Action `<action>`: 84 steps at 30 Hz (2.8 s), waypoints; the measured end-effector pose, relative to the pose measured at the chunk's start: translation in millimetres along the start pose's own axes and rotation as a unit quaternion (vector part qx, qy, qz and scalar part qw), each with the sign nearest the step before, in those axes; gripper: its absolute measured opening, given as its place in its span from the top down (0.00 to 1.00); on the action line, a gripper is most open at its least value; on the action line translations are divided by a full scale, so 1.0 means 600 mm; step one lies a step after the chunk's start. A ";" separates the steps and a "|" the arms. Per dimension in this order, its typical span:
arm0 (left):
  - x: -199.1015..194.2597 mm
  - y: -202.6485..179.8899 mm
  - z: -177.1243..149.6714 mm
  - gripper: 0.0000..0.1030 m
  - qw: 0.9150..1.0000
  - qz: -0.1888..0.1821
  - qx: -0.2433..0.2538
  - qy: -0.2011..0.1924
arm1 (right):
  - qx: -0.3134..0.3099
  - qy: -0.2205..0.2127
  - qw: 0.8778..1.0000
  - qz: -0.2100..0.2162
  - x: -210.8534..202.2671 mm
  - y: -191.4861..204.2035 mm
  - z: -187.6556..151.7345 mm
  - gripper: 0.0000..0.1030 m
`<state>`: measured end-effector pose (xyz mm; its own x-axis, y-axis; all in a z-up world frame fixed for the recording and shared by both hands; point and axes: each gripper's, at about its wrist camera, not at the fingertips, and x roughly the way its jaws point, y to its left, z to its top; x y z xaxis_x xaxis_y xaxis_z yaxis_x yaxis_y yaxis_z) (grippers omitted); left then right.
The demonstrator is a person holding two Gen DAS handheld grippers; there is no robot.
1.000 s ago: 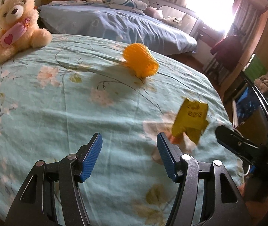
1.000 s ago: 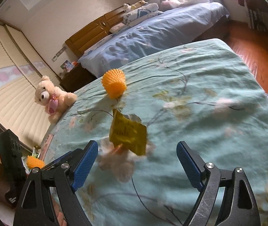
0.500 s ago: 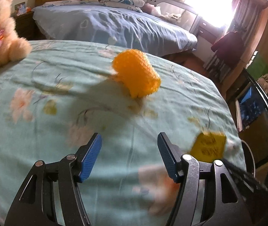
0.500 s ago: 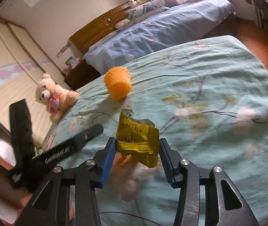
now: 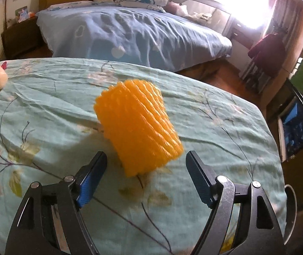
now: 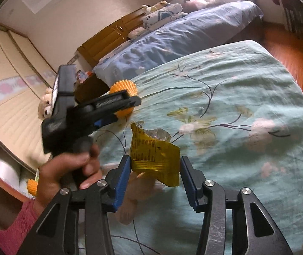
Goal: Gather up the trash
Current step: 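Grasp the yellow snack packet with the right tool while the left tool grasps the orange foam sleeve, then carry the orange foam sleeve and yellow packet over the trash bin with both tools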
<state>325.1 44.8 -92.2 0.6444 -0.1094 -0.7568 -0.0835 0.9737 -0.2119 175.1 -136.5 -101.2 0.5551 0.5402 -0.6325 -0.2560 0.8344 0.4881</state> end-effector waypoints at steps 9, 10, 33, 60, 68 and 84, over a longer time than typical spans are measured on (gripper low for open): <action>-0.027 -0.002 -0.015 0.75 1.000 -0.021 0.012 -0.019 | 0.007 -0.004 1.000 0.001 -0.003 -0.006 -0.001 0.54; -0.037 -0.004 -0.024 0.75 0.999 -0.028 0.014 -0.018 | 0.008 -0.007 1.000 0.000 -0.006 -0.007 -0.002 0.54; -0.206 -0.108 -0.219 0.79 0.988 -0.127 0.082 -0.005 | 0.069 -0.059 0.995 -0.043 -0.143 -0.067 -0.046 0.54; -0.243 -0.226 -0.281 0.79 0.975 -0.156 0.161 0.009 | 0.121 -0.107 0.985 -0.067 -0.255 -0.142 -0.078 0.54; -0.247 -0.255 -0.286 0.79 0.971 -0.160 0.176 0.009 | 0.134 -0.117 0.981 -0.073 -0.274 -0.162 -0.086 0.54; -0.241 -0.318 -0.299 0.79 0.961 -0.175 0.214 0.015 | 0.165 -0.135 0.973 -0.090 -0.310 -0.207 -0.097 0.54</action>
<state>111.7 -161.3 -53.3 0.5535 -0.4442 -0.7045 0.4584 0.8687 -0.1876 57.6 -334.1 -79.2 0.7665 0.3038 -0.5659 0.1071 0.8082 0.5790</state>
